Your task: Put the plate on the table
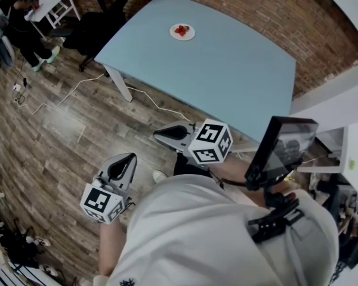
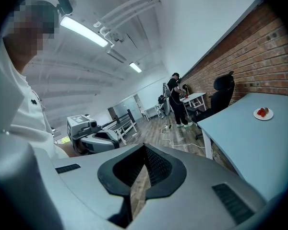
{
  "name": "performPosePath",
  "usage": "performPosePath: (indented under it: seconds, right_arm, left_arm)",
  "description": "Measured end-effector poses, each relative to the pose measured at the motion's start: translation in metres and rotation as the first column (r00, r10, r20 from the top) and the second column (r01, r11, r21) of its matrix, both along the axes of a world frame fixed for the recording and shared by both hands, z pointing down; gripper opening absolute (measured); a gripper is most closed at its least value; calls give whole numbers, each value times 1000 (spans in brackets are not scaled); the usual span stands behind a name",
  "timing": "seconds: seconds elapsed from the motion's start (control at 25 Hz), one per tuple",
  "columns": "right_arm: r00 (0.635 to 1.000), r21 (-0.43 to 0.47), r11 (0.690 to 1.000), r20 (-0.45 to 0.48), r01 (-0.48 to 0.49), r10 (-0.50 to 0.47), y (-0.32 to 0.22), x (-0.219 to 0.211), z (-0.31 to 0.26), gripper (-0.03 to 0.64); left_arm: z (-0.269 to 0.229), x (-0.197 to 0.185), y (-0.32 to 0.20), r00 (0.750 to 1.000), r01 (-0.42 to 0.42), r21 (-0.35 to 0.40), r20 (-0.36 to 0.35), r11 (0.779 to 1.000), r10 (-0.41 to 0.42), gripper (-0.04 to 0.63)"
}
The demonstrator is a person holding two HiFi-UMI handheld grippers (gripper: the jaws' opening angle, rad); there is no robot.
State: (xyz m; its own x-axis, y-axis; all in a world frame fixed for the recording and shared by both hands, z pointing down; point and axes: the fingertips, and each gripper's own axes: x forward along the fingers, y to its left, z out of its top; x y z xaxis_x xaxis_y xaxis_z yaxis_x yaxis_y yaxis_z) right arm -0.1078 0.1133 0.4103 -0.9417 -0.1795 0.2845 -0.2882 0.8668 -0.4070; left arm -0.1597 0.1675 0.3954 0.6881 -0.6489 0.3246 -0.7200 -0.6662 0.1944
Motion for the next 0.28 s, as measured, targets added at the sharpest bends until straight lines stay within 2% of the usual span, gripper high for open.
performPosePath:
  seconds: [0.28]
  right_arm:
    - [1000, 22, 1000, -21, 2, -2, 7, 1, 0, 9]
  left_arm:
    - [1, 3, 3, 1000, -23, 2, -4, 1000, 23, 3]
